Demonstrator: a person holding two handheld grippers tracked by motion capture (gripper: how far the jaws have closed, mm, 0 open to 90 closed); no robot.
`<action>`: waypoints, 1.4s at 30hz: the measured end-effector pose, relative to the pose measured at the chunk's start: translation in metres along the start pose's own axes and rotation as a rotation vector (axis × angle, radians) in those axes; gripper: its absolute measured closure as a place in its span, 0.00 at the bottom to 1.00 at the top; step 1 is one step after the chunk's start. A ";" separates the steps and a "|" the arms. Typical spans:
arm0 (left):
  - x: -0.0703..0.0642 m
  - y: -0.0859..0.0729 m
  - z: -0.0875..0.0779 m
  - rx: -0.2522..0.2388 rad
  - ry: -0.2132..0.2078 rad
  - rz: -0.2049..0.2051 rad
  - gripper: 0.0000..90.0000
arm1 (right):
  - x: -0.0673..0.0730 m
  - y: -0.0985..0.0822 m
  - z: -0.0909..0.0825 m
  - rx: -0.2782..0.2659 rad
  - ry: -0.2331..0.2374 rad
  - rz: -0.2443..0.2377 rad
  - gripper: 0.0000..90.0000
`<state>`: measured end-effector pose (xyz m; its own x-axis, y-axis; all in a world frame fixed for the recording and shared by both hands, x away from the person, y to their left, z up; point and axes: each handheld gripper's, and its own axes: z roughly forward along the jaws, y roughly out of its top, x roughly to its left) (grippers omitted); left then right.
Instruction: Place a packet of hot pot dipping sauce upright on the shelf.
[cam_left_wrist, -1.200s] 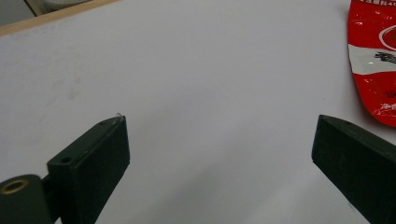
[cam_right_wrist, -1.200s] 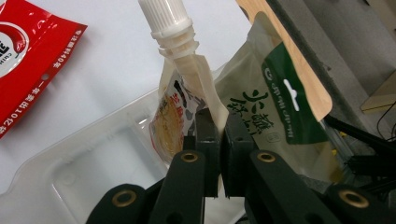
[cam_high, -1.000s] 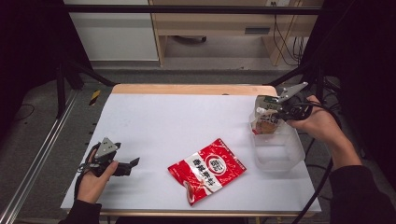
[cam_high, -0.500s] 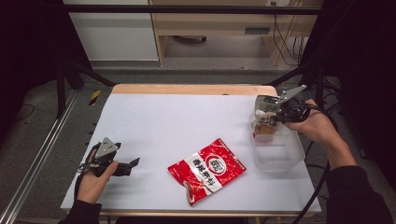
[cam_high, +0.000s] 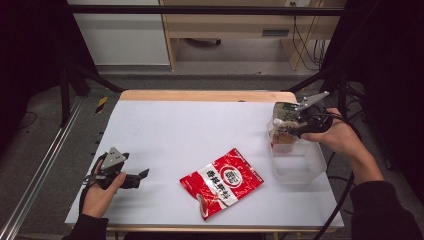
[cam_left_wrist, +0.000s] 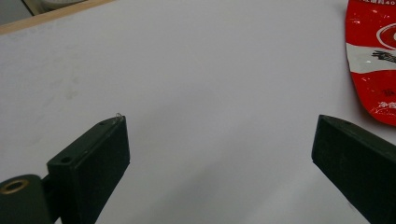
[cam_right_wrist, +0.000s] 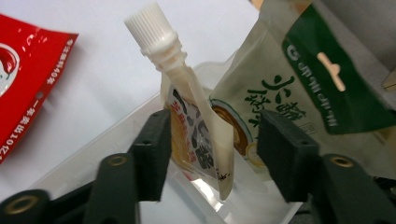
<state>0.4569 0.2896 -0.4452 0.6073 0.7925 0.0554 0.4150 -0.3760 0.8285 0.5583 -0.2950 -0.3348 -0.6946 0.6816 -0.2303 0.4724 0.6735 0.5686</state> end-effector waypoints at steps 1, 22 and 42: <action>0.000 0.000 0.000 0.000 -0.001 0.000 0.05 | 0.001 0.000 -0.002 -0.009 -0.006 -0.003 0.43; -0.007 0.002 0.003 0.008 -0.012 0.023 0.04 | 0.084 0.008 -0.082 -0.260 -0.158 -0.028 0.14; -0.027 0.008 0.009 0.015 -0.045 0.082 0.04 | 0.186 0.007 -0.034 -0.294 -0.065 0.031 0.17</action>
<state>0.4496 0.2610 -0.4454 0.6693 0.7366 0.0977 0.3724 -0.4463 0.8137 0.4141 -0.1732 -0.3470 -0.6415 0.7239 -0.2540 0.3088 0.5467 0.7783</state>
